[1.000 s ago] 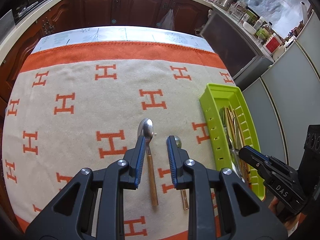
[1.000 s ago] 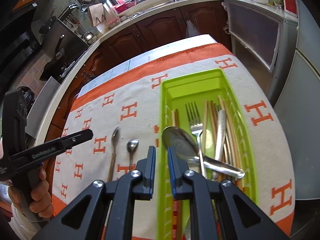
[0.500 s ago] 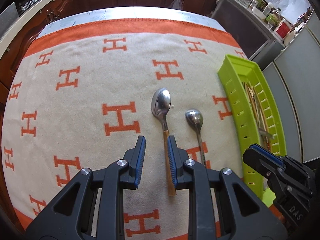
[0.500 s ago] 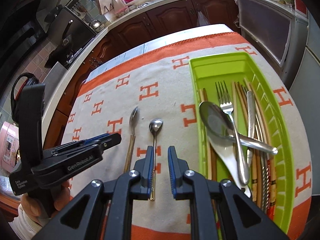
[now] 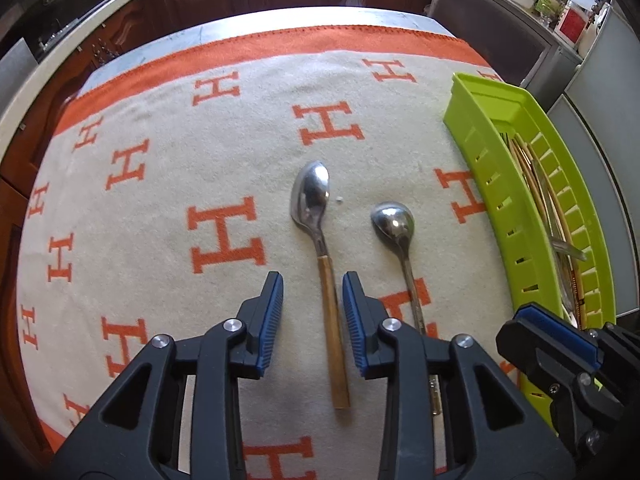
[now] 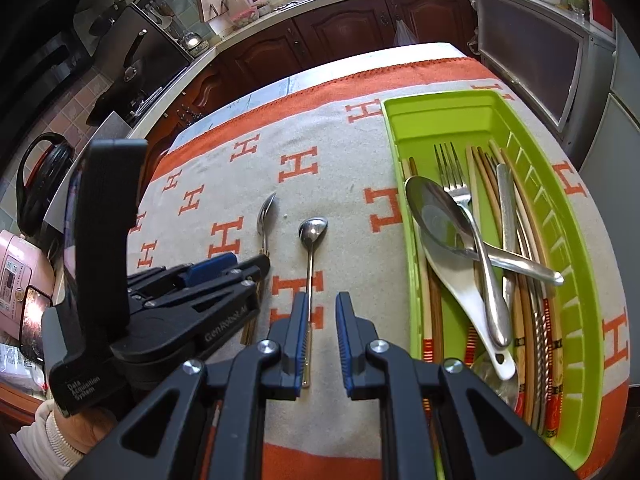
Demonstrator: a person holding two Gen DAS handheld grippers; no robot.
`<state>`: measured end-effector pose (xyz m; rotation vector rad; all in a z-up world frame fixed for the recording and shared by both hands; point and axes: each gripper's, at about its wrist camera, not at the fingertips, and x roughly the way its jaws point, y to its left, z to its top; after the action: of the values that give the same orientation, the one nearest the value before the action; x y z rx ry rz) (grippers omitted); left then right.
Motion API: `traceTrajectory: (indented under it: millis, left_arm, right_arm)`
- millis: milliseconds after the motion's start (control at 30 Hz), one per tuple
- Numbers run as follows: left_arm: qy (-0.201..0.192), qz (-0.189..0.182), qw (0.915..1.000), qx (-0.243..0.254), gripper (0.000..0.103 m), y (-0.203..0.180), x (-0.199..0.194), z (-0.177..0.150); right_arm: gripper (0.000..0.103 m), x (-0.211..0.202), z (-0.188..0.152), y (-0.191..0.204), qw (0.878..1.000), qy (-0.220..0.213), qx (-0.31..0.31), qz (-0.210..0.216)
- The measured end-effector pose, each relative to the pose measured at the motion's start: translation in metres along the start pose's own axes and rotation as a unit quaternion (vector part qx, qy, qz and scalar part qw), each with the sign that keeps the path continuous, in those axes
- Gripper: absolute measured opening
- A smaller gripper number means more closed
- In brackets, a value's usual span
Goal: Organize utensils
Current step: 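Grasp the wooden-handled spoon with the left tool while the right tool grasps the small metal spoon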
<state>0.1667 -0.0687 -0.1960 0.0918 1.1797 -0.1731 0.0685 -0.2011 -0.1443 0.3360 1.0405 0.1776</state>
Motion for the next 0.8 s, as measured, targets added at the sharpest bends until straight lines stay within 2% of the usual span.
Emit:
traceTrajectory:
  millis: [100,167,200,233,333,367,400,433,467,500,633,800]
  left_arm:
    - [0.002,0.01,0.9999,0.006,0.028,-0.003,0.003,0.0]
    - [-0.002,0.026,0.9996,0.01,0.038,-0.005,0.004,0.0]
    - [-0.006,0.042,0.999,0.012,0.048,-0.006,0.005,0.0]
    - [-0.009,0.054,0.9984,0.014,0.054,-0.006,0.006,0.0]
    - [-0.015,0.05,0.9986,0.007,0.054,-0.003,0.007,-0.001]
    - [-0.014,0.041,0.9991,0.001,0.051,-0.001,0.008,-0.001]
    - [-0.012,0.022,0.9997,-0.003,0.037,0.001,0.007,-0.001]
    - [-0.015,0.021,0.9997,-0.002,0.021,0.002,0.006,-0.001]
    - [-0.017,0.023,0.9996,0.002,0.01,0.001,0.005,-0.001]
    - [-0.017,0.021,0.9996,0.003,0.005,0.002,0.005,-0.002]
    - [-0.016,-0.026,0.9988,-0.04,0.005,0.02,0.001,-0.003]
    - [-0.022,-0.056,0.9953,-0.077,0.005,0.047,-0.008,-0.011]
  right_arm:
    - [0.014,-0.002,0.0,0.0,1.0,-0.004,-0.001,0.0]
    - [0.013,-0.003,0.0,-0.001,1.0,-0.005,-0.001,0.001]
    - [0.013,-0.003,0.0,-0.001,1.0,-0.005,-0.001,0.001]
    - [0.014,-0.003,0.0,-0.001,1.0,-0.005,-0.001,0.001]
    - [0.014,-0.002,-0.001,-0.001,1.0,-0.004,-0.002,0.0]
    - [0.014,-0.002,-0.001,-0.001,1.0,-0.004,-0.001,0.0]
    - [0.014,-0.001,-0.001,-0.001,1.0,-0.003,-0.001,0.001]
    - [0.014,-0.001,-0.001,0.0,1.0,-0.002,-0.002,0.001]
    - [0.013,0.0,-0.002,0.0,1.0,0.0,-0.002,0.001]
    - [0.013,0.0,-0.002,0.001,1.0,0.0,-0.003,0.001]
    - [0.013,0.004,-0.002,0.006,1.0,0.004,-0.01,0.003]
    - [0.014,0.013,0.002,0.013,1.0,0.012,-0.017,0.003]
